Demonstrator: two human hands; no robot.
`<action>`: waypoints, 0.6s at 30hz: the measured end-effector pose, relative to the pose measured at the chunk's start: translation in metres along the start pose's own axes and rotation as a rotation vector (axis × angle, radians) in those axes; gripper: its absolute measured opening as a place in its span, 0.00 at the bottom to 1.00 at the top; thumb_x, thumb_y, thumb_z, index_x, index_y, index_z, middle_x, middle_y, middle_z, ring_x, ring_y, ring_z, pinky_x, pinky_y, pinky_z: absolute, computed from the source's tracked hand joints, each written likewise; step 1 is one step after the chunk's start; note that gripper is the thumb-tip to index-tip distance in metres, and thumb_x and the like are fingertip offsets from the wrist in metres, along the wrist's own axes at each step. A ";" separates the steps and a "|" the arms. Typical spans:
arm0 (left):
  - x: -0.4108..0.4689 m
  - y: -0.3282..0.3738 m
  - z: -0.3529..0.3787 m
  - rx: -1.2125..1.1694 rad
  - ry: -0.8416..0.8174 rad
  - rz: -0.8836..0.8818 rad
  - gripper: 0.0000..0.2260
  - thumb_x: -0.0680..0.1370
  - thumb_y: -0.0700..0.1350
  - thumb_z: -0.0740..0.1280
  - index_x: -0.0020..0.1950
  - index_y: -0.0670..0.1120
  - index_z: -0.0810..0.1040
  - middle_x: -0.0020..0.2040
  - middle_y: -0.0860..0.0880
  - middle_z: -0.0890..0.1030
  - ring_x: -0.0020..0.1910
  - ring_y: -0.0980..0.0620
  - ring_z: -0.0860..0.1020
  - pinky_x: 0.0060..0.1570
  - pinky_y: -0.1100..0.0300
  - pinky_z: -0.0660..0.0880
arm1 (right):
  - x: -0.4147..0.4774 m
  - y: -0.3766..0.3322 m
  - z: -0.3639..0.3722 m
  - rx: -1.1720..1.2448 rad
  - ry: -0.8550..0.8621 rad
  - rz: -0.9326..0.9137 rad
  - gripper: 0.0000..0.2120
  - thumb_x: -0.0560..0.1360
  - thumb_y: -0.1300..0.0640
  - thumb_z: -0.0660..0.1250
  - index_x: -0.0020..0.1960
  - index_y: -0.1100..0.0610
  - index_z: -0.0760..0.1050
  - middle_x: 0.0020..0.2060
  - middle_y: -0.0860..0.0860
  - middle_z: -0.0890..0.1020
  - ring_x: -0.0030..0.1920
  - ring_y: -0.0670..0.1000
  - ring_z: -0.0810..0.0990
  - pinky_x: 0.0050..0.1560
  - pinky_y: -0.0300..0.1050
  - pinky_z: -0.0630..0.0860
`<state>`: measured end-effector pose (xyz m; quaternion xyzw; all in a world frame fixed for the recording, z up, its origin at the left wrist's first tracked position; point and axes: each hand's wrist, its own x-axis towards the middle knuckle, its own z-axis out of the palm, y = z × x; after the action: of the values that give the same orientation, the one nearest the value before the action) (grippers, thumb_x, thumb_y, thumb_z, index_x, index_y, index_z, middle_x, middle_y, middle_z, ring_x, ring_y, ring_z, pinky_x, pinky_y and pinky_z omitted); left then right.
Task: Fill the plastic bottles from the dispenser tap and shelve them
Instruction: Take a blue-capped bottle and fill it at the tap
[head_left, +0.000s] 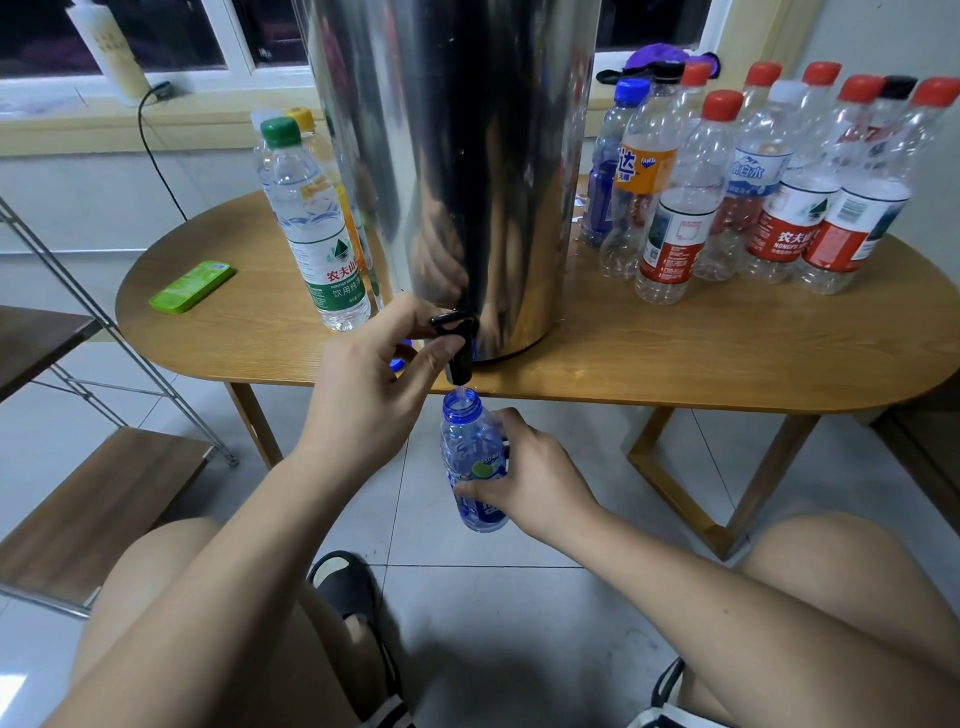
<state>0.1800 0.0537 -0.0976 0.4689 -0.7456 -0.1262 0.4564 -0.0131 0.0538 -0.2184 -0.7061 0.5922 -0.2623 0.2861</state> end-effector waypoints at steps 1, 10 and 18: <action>0.000 0.000 0.000 0.004 0.000 -0.001 0.06 0.85 0.44 0.73 0.61 0.45 0.83 0.52 0.52 0.86 0.52 0.50 0.82 0.48 0.44 0.79 | 0.000 0.000 0.000 0.001 0.002 -0.001 0.36 0.66 0.37 0.83 0.66 0.45 0.71 0.61 0.43 0.84 0.58 0.50 0.84 0.57 0.53 0.84; 0.000 -0.001 0.000 -0.007 0.006 0.003 0.06 0.84 0.43 0.73 0.60 0.45 0.84 0.51 0.53 0.86 0.52 0.49 0.83 0.49 0.44 0.79 | 0.000 0.001 0.002 0.006 0.017 -0.011 0.37 0.66 0.37 0.84 0.68 0.45 0.71 0.62 0.43 0.84 0.58 0.50 0.84 0.57 0.53 0.84; 0.000 0.000 0.000 -0.007 0.000 0.001 0.06 0.84 0.43 0.73 0.60 0.45 0.84 0.52 0.53 0.86 0.53 0.50 0.83 0.49 0.44 0.79 | 0.000 0.002 0.002 0.007 0.014 -0.007 0.37 0.66 0.38 0.84 0.68 0.46 0.71 0.62 0.44 0.84 0.58 0.50 0.84 0.57 0.52 0.84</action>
<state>0.1804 0.0539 -0.0974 0.4669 -0.7453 -0.1286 0.4583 -0.0128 0.0535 -0.2217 -0.7052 0.5908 -0.2706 0.2835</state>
